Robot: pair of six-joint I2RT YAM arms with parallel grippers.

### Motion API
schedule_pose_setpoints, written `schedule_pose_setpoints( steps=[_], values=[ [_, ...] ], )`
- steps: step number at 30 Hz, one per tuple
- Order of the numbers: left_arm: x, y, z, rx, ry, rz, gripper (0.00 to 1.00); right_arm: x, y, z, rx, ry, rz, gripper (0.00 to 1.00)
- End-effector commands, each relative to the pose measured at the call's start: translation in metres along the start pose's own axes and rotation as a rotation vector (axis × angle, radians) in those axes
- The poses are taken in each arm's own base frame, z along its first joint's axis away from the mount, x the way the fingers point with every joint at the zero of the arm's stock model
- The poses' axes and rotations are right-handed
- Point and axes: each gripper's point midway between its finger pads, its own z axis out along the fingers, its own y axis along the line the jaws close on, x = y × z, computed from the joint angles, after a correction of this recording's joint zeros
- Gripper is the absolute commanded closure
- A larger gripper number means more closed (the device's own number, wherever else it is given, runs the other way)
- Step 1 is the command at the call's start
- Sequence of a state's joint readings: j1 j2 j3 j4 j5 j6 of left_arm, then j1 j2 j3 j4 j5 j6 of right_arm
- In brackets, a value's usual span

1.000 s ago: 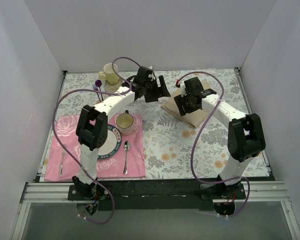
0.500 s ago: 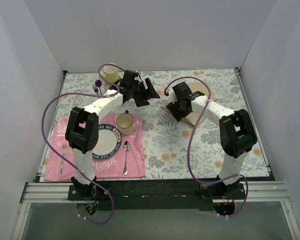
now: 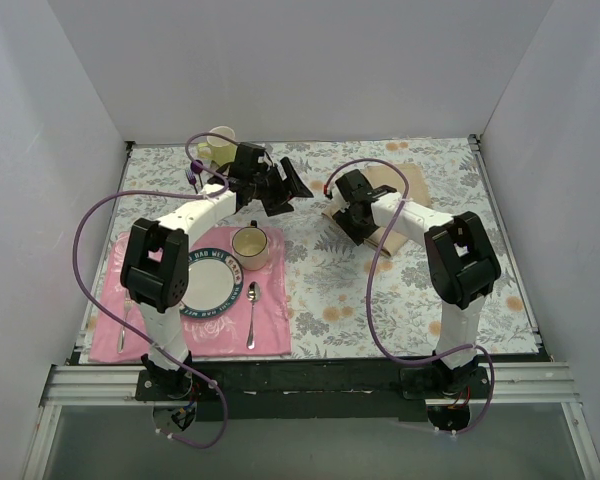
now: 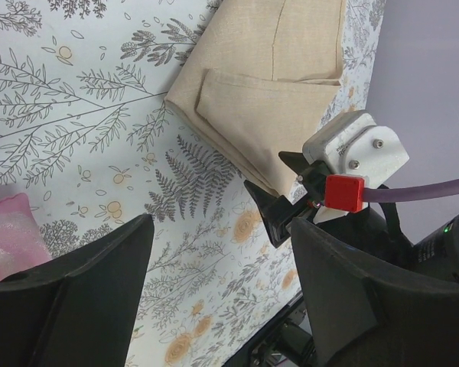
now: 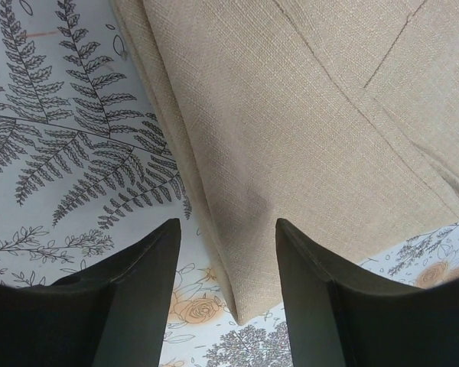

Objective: Fold the napkin, place the utensils inside, and roll it up
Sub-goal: Roll the napkin with the utensil

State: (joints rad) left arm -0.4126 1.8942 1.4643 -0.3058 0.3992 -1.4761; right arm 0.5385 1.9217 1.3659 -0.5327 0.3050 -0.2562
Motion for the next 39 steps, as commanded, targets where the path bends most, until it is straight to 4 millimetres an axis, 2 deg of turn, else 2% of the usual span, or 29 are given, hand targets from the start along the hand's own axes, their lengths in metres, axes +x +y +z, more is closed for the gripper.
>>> schedule_pose_setpoints(
  steps=[1, 10, 24, 29, 32, 34, 37, 39],
  values=[
    [-0.011, -0.026, -0.027, 0.070, -0.049, 0.019, 0.28, -0.015, -0.002, -0.003, 0.007, -0.048, -0.009, 0.39],
    [-0.006, -0.018, -0.019, 0.057, -0.029, -0.014, 0.27, -0.014, 0.009, 0.013, -0.040, -0.053, 0.012, 0.41],
    [0.003, -0.001, -0.005, 0.030, -0.004, -0.035, 0.27, 0.006, 0.004, 0.035, -0.073, -0.020, 0.051, 0.49],
    [0.002, 0.004, -0.002, 0.013, -0.007, -0.044, 0.26, 0.018, 0.015, 0.041, -0.157, 0.010, 0.087, 0.55],
    [0.003, 0.009, -0.001, 0.000, -0.007, -0.052, 0.24, 0.033, 0.027, 0.047, -0.196, 0.058, 0.111, 0.63],
    [0.007, 0.012, 0.003, -0.007, 0.005, -0.061, 0.22, 0.045, 0.034, 0.051, -0.208, 0.095, 0.129, 0.71],
    [0.014, 0.016, 0.012, 0.005, 0.052, -0.089, 0.18, 0.050, 0.046, 0.050, -0.246, 0.097, 0.176, 0.80],
    [0.020, 0.016, 0.016, 0.015, 0.087, -0.106, 0.18, 0.046, 0.050, 0.045, -0.271, 0.082, 0.215, 0.83]
  ],
)
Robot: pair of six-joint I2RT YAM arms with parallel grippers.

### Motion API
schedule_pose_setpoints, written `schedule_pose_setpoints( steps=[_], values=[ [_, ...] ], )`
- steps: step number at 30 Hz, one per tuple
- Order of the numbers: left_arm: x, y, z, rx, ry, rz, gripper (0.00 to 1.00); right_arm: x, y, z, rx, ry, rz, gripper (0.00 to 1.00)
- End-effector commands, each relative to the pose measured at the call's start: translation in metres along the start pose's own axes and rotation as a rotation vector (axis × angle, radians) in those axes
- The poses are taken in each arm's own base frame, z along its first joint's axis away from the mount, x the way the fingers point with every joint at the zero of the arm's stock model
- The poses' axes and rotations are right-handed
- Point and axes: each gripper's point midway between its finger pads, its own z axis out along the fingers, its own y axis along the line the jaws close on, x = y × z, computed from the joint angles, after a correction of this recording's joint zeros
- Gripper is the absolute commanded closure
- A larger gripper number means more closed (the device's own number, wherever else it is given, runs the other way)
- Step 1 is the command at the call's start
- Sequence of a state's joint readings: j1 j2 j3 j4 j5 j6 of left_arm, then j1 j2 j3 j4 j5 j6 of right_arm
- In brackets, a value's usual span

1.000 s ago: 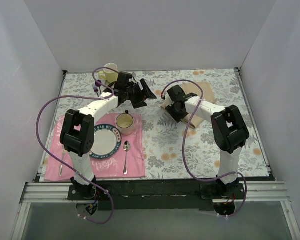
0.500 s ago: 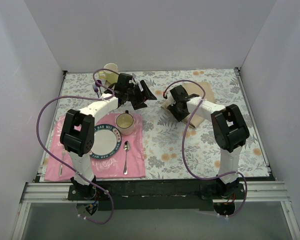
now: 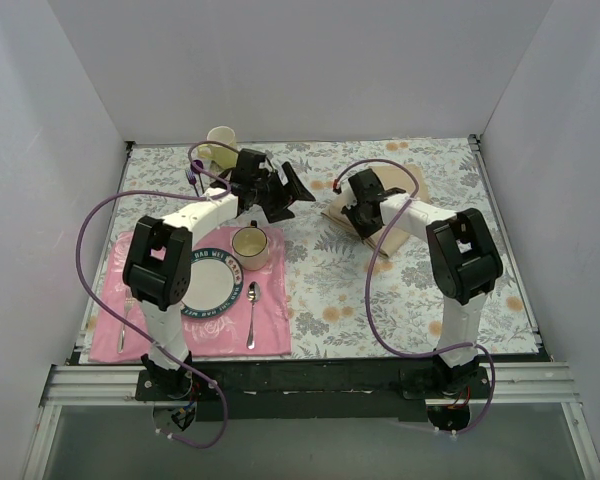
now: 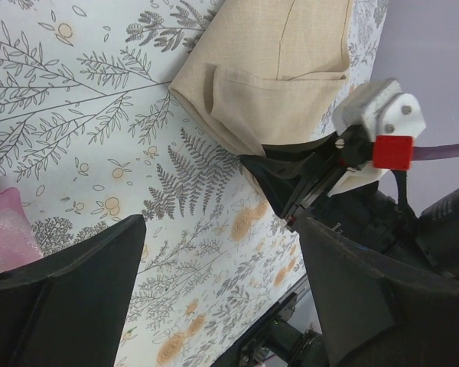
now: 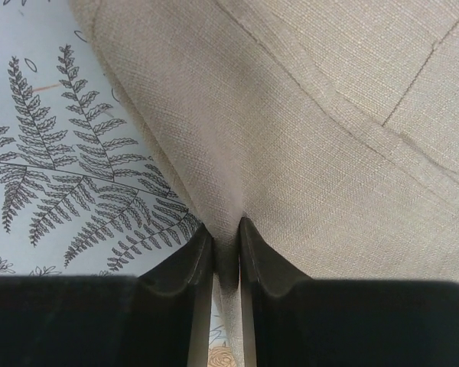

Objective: Fold the napkin, place the utensils inside, and roll it up
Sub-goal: Roll the napkin with the utensil

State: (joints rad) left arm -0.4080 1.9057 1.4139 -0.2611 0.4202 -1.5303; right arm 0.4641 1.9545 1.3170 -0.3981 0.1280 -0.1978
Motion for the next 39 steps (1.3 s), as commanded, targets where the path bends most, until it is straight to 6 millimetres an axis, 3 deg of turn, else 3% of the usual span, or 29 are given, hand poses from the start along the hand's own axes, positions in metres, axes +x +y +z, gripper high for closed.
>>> schedule_pose_setpoints(
  steps=[1, 12, 18, 24, 31, 35, 39],
  values=[
    [0.013, 0.005, 0.011, 0.018, 0.075, -0.044, 0.18, 0.055, 0.037, 0.018, -0.141, 0.154, 0.114, 0.83],
    [0.052, 0.023, 0.055, -0.029, 0.184, -0.239, 0.16, 0.039, 0.055, 0.015, -0.247, 0.113, 0.157, 0.90],
    [0.050, 0.021, 0.071, -0.072, 0.133, -0.358, 0.14, 0.035, 0.061, 0.016, -0.291, 0.101, 0.148, 0.91],
    [0.060, 0.037, 0.092, -0.152, 0.134, -0.475, 0.13, 0.031, 0.067, 0.017, -0.311, 0.092, 0.198, 0.92],
    [0.059, 0.051, 0.106, -0.199, 0.071, -0.532, 0.18, 0.028, 0.067, 0.013, -0.288, 0.056, 0.277, 0.92],
    [0.062, 0.053, 0.113, -0.192, 0.078, -0.505, 0.26, 0.029, 0.065, 0.006, -0.269, 0.041, 0.303, 0.92],
    [0.078, 0.063, 0.112, -0.219, 0.098, -0.485, 0.27, 0.044, 0.068, 0.000, -0.249, 0.051, 0.347, 0.92]
  ],
)
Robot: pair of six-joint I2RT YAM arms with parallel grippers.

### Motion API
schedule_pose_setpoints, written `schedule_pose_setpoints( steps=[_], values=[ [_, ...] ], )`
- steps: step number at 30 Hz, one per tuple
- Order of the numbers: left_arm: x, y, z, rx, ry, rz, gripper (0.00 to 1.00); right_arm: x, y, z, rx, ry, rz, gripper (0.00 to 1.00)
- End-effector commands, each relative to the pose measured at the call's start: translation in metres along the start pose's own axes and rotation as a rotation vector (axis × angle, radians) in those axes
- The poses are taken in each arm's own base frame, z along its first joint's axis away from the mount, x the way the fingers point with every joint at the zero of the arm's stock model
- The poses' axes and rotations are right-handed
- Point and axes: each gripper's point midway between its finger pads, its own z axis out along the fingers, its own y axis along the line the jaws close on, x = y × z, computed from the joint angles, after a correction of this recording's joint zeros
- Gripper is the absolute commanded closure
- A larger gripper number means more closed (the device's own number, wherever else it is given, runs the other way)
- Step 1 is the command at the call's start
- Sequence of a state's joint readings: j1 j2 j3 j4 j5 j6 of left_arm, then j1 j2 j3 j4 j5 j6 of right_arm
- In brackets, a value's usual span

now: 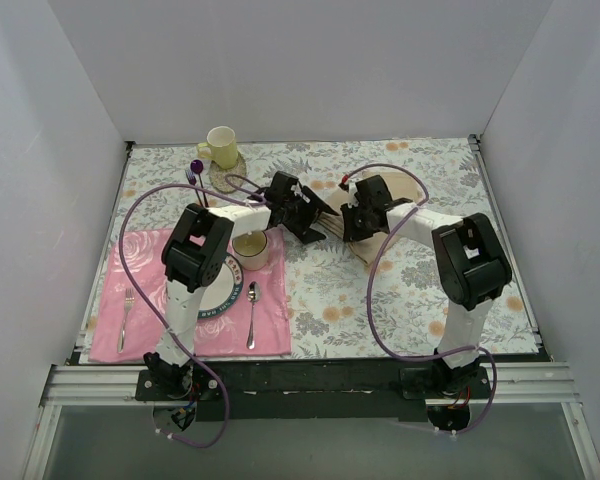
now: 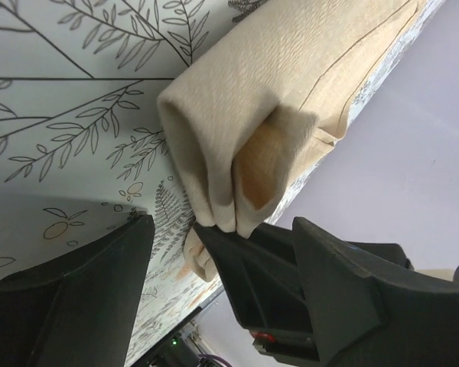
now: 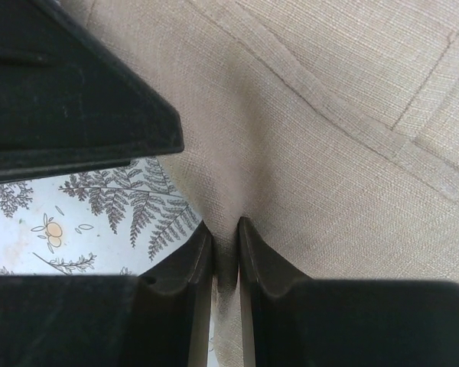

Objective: Fold the napkin, place the utensils inside, and roll it up
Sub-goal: Roll the napkin with the utensil

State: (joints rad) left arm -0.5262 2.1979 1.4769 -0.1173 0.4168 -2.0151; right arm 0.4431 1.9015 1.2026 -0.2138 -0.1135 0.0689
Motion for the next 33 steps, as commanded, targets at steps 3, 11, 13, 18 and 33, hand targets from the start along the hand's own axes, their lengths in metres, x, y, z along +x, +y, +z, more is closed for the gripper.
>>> schedule_pose_setpoints(
  steps=[3, 11, 13, 18, 33],
  values=[
    [0.008, 0.052, 0.013, -0.141, -0.052, -0.014, 0.26, 0.079, 0.013, -0.007, 0.003, 0.181, 0.132, 0.92],
    [0.028, 0.082, -0.009, -0.192, -0.051, 0.022, 0.26, 0.103, 0.033, -0.017, 0.008, 0.195, 0.173, 0.93],
    [0.027, 0.083, -0.012, -0.197, -0.062, 0.041, 0.27, 0.100, 0.033, -0.016, 0.013, 0.197, 0.170, 0.92],
    [0.019, 0.085, -0.009, -0.225, -0.087, 0.087, 0.35, 0.092, 0.035, -0.014, 0.018, 0.202, 0.163, 0.93],
    [-0.001, 0.069, 0.007, -0.244, -0.131, 0.189, 0.90, 0.075, 0.033, -0.017, 0.145, 0.172, -0.070, 0.79]
  ],
)
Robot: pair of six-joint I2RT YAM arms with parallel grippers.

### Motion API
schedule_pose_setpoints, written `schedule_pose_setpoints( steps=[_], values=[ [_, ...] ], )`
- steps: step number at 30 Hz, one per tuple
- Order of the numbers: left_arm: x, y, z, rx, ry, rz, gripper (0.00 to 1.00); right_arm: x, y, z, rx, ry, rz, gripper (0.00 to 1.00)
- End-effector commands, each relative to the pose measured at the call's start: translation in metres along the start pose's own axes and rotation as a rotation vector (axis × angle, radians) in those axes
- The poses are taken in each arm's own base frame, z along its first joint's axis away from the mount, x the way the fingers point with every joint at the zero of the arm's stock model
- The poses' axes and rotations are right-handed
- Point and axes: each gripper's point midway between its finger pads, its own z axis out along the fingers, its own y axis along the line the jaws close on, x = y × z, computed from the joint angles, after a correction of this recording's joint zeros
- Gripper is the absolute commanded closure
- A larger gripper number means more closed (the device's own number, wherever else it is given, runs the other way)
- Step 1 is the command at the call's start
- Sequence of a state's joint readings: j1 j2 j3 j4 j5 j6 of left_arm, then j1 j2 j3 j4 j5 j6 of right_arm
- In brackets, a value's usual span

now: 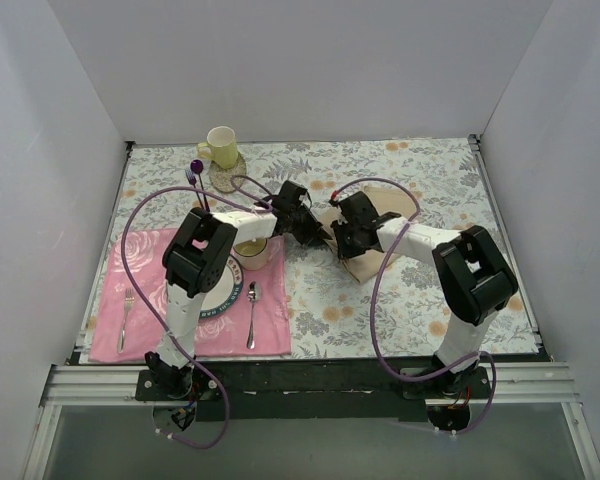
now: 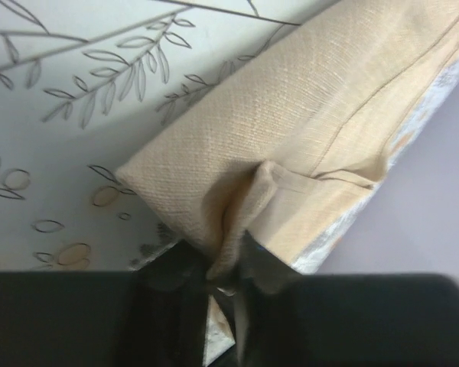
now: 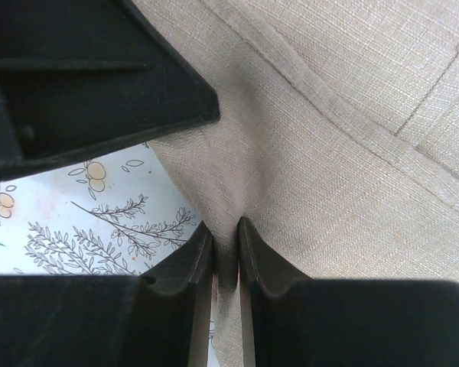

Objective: Fold the napkin, place the utensils inside, and roll it up
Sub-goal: Roll the napkin with the utensil

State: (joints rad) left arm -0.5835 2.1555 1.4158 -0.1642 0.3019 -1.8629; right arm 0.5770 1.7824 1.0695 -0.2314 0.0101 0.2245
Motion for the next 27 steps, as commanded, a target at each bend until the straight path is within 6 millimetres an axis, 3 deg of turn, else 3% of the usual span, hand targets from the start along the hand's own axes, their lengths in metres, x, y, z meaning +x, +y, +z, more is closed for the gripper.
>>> schedule_pose_setpoints(
  steps=[1, 5, 8, 13, 19, 23, 27],
  values=[
    [-0.012, 0.039, 0.010, -0.153, -0.063, 0.024, 0.93, 0.037, -0.005, 0.000, 0.100, 0.121, -0.148, 0.76],
    [-0.004, 0.042, 0.013, -0.165, -0.019, -0.001, 1.00, 0.036, -0.003, -0.003, 0.147, 0.089, -0.226, 0.59],
    [-0.001, 0.041, 0.012, -0.162, -0.005, -0.017, 1.00, 0.037, 0.004, -0.009, 0.170, 0.059, -0.279, 0.52],
    [0.000, 0.033, 0.007, -0.147, 0.005, -0.012, 1.00, 0.051, -0.002, -0.011, 0.235, 0.066, -0.327, 0.47],
    [0.003, 0.025, 0.005, -0.135, 0.035, -0.006, 1.00, 0.062, -0.019, -0.005, 0.357, 0.090, -0.385, 0.50],
    [0.004, 0.024, 0.003, -0.133, 0.039, 0.010, 1.00, 0.059, -0.025, -0.002, 0.399, 0.081, -0.373, 0.60],
    [0.002, 0.024, 0.002, -0.126, 0.052, 0.031, 1.00, 0.055, -0.017, 0.000, 0.355, 0.082, -0.337, 0.72]
  ],
)
